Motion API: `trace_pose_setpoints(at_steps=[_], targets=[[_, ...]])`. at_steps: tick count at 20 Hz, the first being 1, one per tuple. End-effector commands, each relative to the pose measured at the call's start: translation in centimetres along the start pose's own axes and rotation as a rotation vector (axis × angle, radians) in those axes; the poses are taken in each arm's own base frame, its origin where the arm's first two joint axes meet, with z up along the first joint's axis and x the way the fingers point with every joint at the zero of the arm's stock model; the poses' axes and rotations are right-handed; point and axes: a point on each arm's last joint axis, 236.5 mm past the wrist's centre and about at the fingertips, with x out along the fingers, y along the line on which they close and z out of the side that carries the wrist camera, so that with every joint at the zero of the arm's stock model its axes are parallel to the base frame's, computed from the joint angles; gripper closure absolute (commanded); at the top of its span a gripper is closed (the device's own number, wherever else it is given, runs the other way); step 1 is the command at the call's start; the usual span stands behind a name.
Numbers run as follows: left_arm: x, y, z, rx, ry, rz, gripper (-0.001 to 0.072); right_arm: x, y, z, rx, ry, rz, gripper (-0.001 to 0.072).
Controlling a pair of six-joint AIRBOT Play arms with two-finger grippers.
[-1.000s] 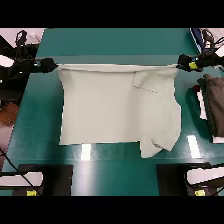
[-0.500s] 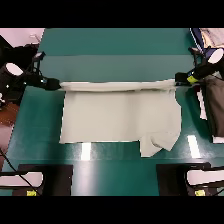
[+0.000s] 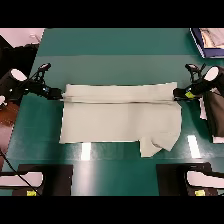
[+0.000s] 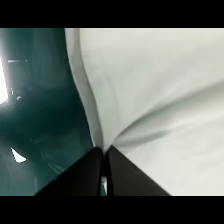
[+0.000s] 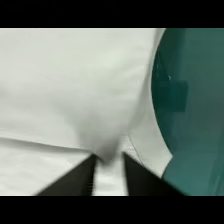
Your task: Fold the shirts.
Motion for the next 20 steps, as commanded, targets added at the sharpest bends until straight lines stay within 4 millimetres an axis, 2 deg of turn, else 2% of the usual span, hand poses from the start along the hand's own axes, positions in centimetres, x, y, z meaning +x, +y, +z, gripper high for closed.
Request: trace_pose_setpoints(at_steps=[1, 6, 13, 14, 15, 17, 18, 19, 20], targets=[[-0.1, -0.7, -1.5, -0.055, 0.062, -0.032, 0.0652, -0.3, 0.4, -0.6, 0.013, 0.016, 0.015, 0.0362], [-1.1, -0.9, -2.9, -0.030, 0.140, -0.027, 0.0651, -3.3, 0.9, -0.6, -0.002, 0.057, 0.023, 0.0364], [-1.3, -1.1, -3.1, -0.030, 0.147, -0.034, 0.0649, -4.3, 2.2, -0.5, 0.004, 0.047, 0.072, 0.0366], [-1.3, -1.2, -3.2, -0.031, 0.153, -0.036, 0.0346, -4.3, 2.2, -0.6, 0.005, 0.048, 0.072, 0.0366], [-1.3, -1.1, -3.3, -0.060, 0.158, -0.032, 0.0003, -4.3, 2.2, -0.5, 0.005, 0.047, 0.073, 0.0366], [-1.4, -0.9, -3.0, -0.064, 0.148, -0.023, -0.0013, -4.3, 2.2, -0.6, 0.004, 0.049, 0.073, 0.0367], [-1.6, -0.5, -2.8, -0.072, 0.145, -0.002, 0.0003, -4.3, 2.2, -0.6, 0.004, 0.050, 0.073, 0.0367], [-2.1, 0.3, -2.7, -0.073, 0.153, 0.039, 0.0094, -4.3, 2.2, -0.7, 0.005, 0.053, 0.072, 0.0367], [-3.1, 1.4, -2.8, -0.057, 0.170, 0.099, 0.0113, -4.3, 2.2, -0.8, 0.003, 0.058, 0.073, 0.0367]])
